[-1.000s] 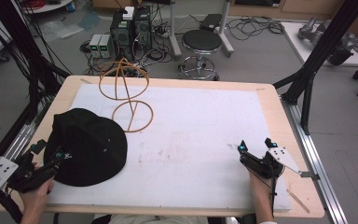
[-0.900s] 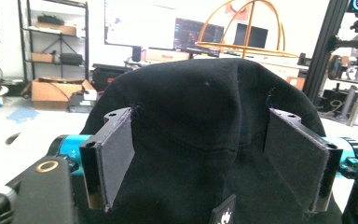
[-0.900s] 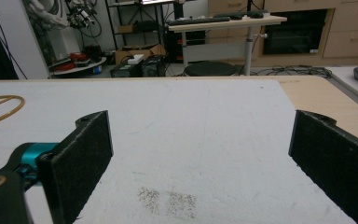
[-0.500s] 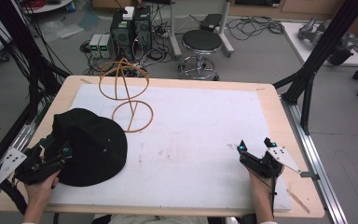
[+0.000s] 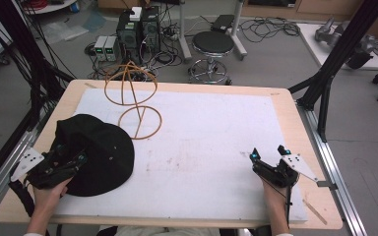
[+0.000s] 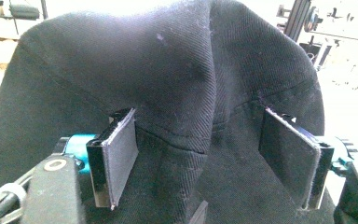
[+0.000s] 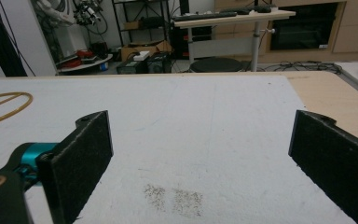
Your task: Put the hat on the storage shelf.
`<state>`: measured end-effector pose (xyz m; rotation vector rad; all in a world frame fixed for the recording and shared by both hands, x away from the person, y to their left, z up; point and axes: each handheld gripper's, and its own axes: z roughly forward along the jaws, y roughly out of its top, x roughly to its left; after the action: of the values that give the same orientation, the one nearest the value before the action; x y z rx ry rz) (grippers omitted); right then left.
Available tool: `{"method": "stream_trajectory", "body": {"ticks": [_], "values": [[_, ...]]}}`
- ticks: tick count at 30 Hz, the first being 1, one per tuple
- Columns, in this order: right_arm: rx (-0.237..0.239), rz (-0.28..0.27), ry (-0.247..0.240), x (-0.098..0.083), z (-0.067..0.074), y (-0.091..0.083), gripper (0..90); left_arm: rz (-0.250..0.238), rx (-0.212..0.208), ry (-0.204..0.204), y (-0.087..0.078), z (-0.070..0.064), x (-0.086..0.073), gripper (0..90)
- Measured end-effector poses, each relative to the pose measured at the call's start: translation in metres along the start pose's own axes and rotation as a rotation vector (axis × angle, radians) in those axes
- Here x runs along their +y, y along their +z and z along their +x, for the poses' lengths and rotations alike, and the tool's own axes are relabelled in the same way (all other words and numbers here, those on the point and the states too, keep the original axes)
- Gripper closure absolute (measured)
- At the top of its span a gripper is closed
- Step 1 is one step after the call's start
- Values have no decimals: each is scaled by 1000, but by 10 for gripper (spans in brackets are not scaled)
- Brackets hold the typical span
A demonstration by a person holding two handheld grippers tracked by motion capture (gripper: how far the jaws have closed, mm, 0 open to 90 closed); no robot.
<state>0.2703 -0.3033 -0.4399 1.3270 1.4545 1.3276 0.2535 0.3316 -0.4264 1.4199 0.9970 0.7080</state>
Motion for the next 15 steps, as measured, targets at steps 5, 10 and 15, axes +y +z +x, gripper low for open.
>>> {"method": "stream_trajectory", "body": {"ticks": [5,10,15], "values": [[2,2,5,0,-1,0,52,11,28,-13,-1,3,-1,327],[5,3,6,0,-1,1,52,12,61,-20,-2,6,-2,409],[2,16,-1,-1,-1,1,52,8,80,-28,-4,6,0,570]]}}
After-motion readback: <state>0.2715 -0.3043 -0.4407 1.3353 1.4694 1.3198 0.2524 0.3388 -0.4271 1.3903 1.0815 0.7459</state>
